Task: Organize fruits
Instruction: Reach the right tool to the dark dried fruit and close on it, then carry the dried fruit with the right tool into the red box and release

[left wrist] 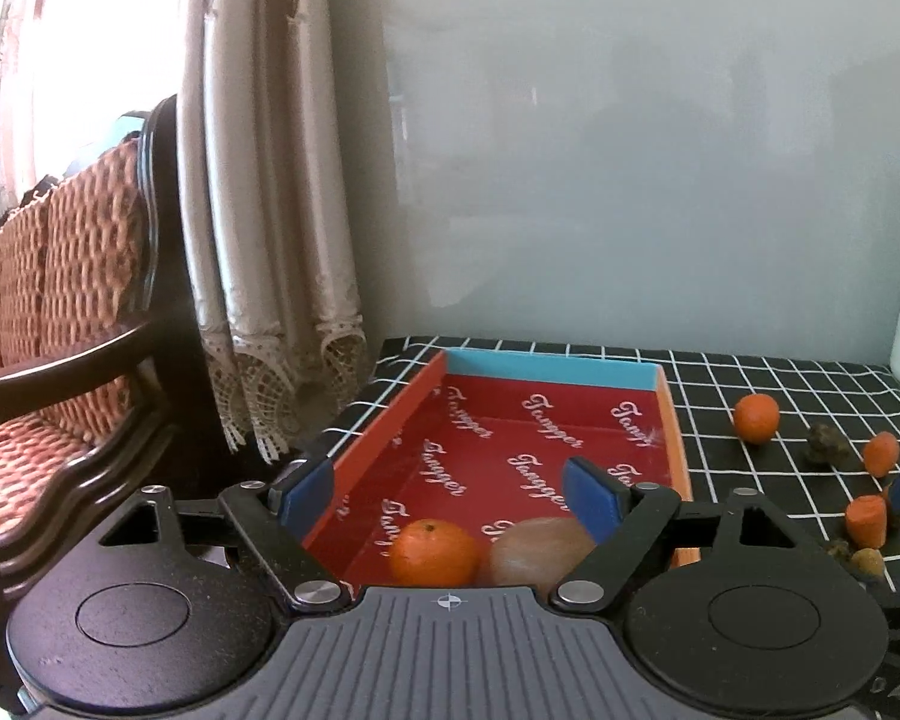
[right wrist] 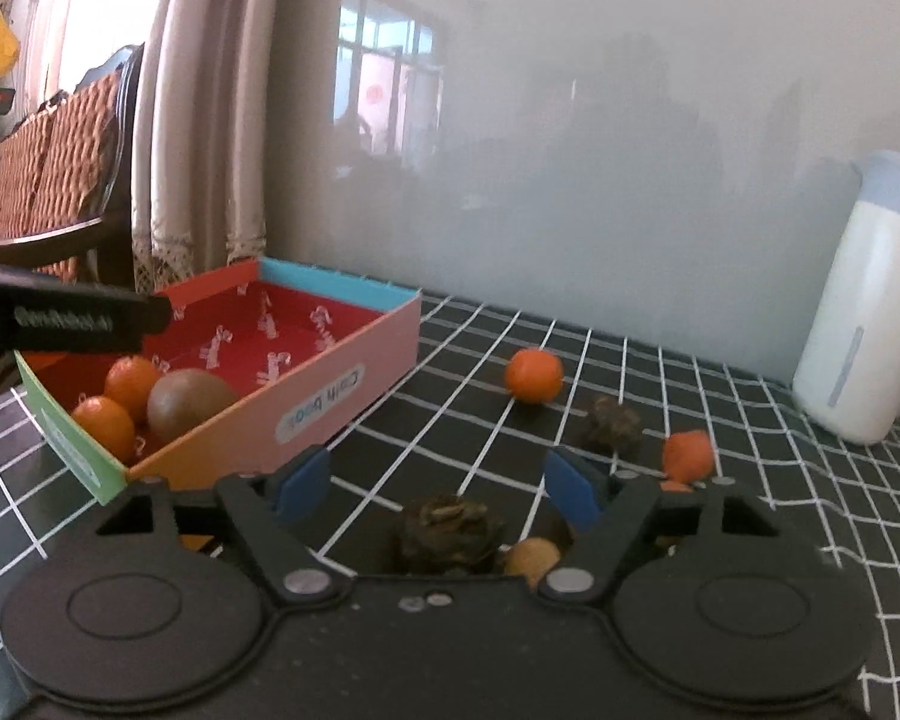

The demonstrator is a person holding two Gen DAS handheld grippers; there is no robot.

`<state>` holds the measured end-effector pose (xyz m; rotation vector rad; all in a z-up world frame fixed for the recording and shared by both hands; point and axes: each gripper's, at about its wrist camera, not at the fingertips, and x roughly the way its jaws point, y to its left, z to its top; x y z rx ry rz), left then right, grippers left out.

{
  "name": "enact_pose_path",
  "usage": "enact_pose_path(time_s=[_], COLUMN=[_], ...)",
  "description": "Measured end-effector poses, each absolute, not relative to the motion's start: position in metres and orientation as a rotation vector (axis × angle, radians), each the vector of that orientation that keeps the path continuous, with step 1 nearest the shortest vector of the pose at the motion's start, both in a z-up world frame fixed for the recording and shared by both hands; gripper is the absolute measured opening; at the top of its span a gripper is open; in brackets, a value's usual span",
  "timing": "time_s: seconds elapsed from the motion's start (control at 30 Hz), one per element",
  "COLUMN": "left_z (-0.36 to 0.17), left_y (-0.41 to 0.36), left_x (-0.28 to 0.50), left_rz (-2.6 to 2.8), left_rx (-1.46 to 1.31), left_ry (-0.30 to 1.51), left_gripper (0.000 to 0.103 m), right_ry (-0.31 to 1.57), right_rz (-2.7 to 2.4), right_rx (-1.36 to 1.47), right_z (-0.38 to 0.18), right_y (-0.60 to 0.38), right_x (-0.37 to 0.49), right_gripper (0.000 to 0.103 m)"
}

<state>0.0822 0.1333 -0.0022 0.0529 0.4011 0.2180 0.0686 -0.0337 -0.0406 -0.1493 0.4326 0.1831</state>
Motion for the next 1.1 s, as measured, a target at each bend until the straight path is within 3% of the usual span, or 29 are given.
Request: enact_pose_path(time_s=[0.2,0.57,0.73,0.8,1.1], left_z=[-0.002,-0.006,-0.010,-0.011,-0.009], left_y=[0.141,0.155,0.162,0.164,0.173], left_x=[0.085,0.090,0.088,0.087,0.086], left_rz=[0.219,0.245,0.259,0.262,0.266], left_rx=[0.051,0.047,0.056,0.061,0.051], left_ry=[0.401,0.418,0.433,0.435,0.432], left_gripper=[0.083,0.083,0.083,0.083,0.083], right_ry=[0.493,0.578,0.625,0.630,0.609], right_rz=[0.188,0.111,0.095,0.115,0.102], right_rx=[-0.144,-0.133,-0.084,-0.051,-0.072], right_z=[-0.052,-0.060,-0.062,-0.061,-0.062], right_y=[-0.025,-0.025,-0.033,-0.034,-0.029], right_x=[0.079,0.092,0.101,0.101,0.099], right_gripper=[0.070,0.073,0.064,0.048,0.044])
